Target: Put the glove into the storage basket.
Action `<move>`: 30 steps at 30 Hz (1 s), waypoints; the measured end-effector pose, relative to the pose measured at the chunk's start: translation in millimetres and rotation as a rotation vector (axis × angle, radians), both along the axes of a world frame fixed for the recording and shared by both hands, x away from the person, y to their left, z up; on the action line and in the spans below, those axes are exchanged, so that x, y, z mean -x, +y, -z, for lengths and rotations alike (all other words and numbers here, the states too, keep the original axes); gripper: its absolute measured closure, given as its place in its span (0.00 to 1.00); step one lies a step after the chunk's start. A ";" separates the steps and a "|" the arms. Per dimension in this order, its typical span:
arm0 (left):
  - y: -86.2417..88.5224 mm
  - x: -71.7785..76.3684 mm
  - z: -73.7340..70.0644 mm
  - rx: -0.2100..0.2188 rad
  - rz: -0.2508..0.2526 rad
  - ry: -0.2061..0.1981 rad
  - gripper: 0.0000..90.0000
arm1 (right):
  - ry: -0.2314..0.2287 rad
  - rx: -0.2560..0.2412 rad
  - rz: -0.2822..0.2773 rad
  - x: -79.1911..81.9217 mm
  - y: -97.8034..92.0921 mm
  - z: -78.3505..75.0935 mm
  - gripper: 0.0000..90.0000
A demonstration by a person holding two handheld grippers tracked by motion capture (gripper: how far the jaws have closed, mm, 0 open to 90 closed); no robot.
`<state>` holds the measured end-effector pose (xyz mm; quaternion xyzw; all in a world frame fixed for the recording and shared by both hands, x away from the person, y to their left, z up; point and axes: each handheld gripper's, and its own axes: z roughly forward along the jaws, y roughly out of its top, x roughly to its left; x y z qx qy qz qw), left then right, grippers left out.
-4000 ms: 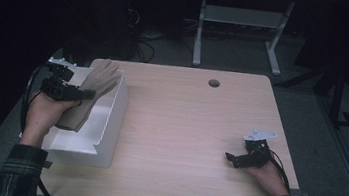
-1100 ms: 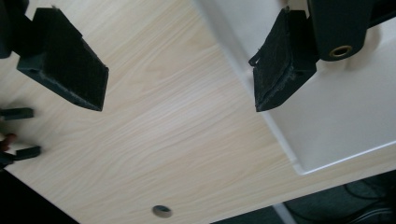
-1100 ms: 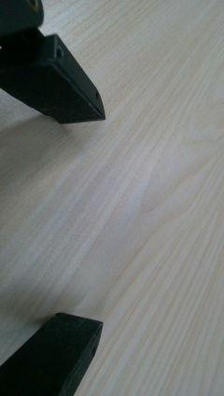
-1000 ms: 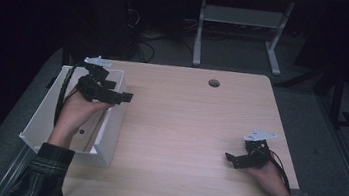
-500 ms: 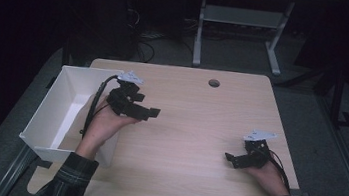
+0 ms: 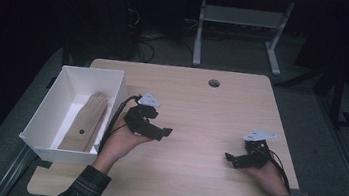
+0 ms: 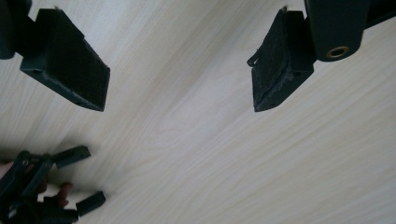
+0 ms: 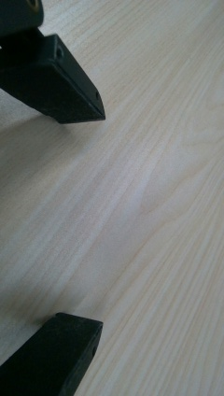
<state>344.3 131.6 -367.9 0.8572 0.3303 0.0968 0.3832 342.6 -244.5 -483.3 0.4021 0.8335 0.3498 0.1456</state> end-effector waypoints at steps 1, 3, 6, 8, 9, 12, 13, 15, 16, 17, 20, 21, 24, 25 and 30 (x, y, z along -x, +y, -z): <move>-1.7 1.3 5.1 -0.006 0.005 0.004 0.21 | -0.001 0.000 0.000 0.0 0.0 0.1 0.01; -4.6 3.9 13.0 -0.018 0.011 0.001 0.21 | -0.001 0.000 0.000 0.0 0.0 0.1 0.01; -7.5 6.6 25.3 -0.025 0.029 0.005 0.20 | -0.001 0.001 -0.001 -0.1 -0.1 0.0 0.01; -9.3 8.8 34.1 -0.035 0.037 0.016 0.20 | 0.000 0.001 0.000 0.0 0.0 0.0 0.01; -10.5 10.3 39.1 -0.036 0.038 0.019 0.20 | -0.001 0.001 -0.001 0.0 -0.1 0.1 0.01; -13.2 13.7 55.0 -0.070 0.047 0.031 0.20 | -0.001 0.000 -0.001 0.0 -0.1 0.1 0.01; -14.0 14.4 60.0 -0.072 0.049 0.033 0.20 | 0.000 0.001 0.000 0.0 0.0 0.0 0.01; -14.5 14.9 63.8 -0.083 0.051 0.036 0.20 | 0.000 0.000 0.000 0.0 0.0 0.0 0.01; -16.1 16.6 70.9 -0.089 0.049 0.039 0.20 | -0.001 0.001 -0.001 0.0 -0.1 0.1 0.01; -16.2 16.9 73.9 -0.097 0.052 0.039 0.20 | 0.000 0.001 0.000 0.0 -0.1 0.0 0.01; -17.4 18.3 81.7 -0.118 0.053 0.038 0.19 | -0.001 0.000 -0.001 0.0 -0.1 0.1 0.01; -17.5 18.7 84.6 -0.123 0.055 0.040 0.19 | -0.001 0.001 -0.001 0.0 0.0 0.0 0.01; -17.8 19.7 92.5 -0.143 0.058 0.048 0.18 | -0.001 0.001 -0.001 0.0 -0.1 0.1 0.01; -18.1 20.1 94.0 -0.147 0.057 0.049 0.18 | -0.001 0.000 -0.001 0.0 0.0 0.0 0.01; -19.5 20.3 97.2 -0.173 0.061 0.036 0.17 | -0.001 0.000 0.000 0.3 0.2 0.1 0.01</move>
